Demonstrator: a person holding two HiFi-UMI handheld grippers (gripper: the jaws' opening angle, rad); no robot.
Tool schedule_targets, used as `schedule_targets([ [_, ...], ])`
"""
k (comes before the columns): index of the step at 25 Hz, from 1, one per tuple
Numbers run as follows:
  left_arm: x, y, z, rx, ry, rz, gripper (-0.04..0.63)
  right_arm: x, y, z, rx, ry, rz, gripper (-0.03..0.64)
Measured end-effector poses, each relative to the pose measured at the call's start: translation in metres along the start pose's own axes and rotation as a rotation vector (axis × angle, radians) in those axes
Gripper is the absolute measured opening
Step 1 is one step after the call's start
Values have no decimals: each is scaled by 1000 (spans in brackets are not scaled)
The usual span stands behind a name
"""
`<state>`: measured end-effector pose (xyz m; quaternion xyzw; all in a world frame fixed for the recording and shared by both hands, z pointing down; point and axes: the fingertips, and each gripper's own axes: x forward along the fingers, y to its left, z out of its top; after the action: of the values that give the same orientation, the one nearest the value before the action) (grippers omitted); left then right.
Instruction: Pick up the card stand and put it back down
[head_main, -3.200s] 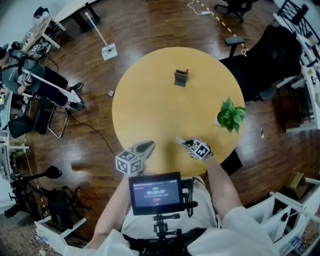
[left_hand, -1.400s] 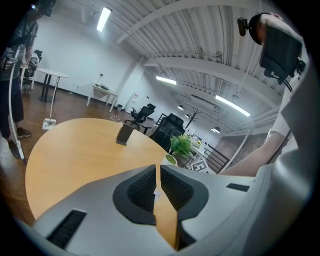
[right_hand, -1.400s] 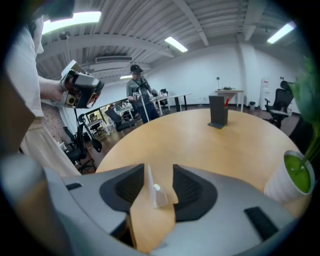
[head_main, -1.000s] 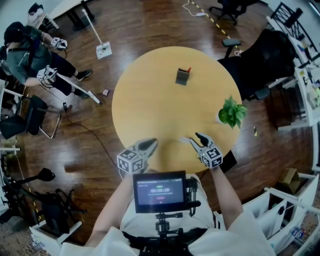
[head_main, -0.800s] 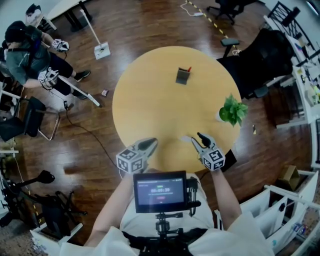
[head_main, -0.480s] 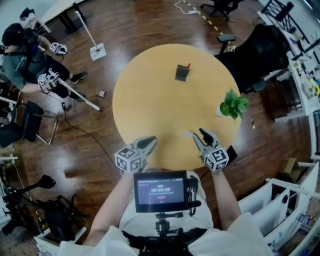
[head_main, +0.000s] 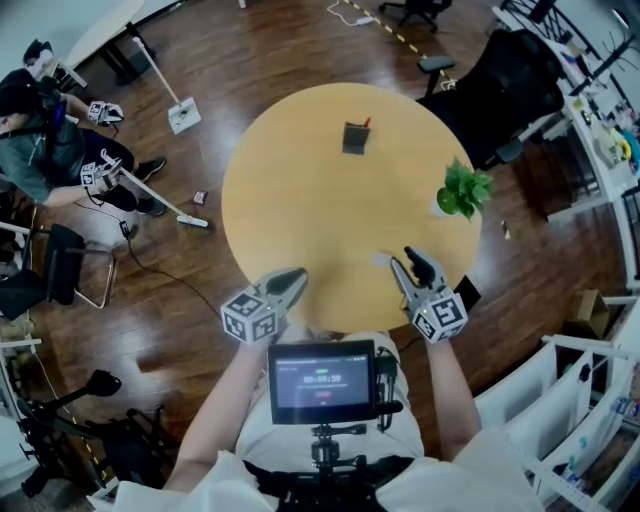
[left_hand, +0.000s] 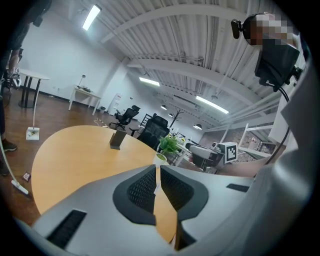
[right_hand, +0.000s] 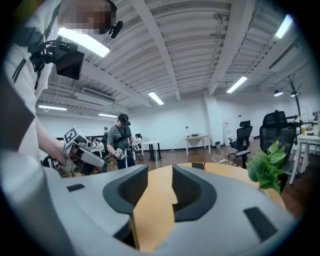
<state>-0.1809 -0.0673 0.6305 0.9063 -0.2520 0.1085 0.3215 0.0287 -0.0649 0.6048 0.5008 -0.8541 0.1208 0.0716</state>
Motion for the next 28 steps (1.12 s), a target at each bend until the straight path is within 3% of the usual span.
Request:
schedule_targets([
  [8, 9, -12, 13, 34, -21, -11, 26, -41, -4, 32, -49, -62, -48, 158],
  [17, 28, -35, 31, 45, -61, 3, 26, -80, -41, 52, -84, -84, -84, 156],
  [28, 88, -77, 22, 17, -35, 43, 26, -130, -90, 61, -83, -72, -49, 156],
])
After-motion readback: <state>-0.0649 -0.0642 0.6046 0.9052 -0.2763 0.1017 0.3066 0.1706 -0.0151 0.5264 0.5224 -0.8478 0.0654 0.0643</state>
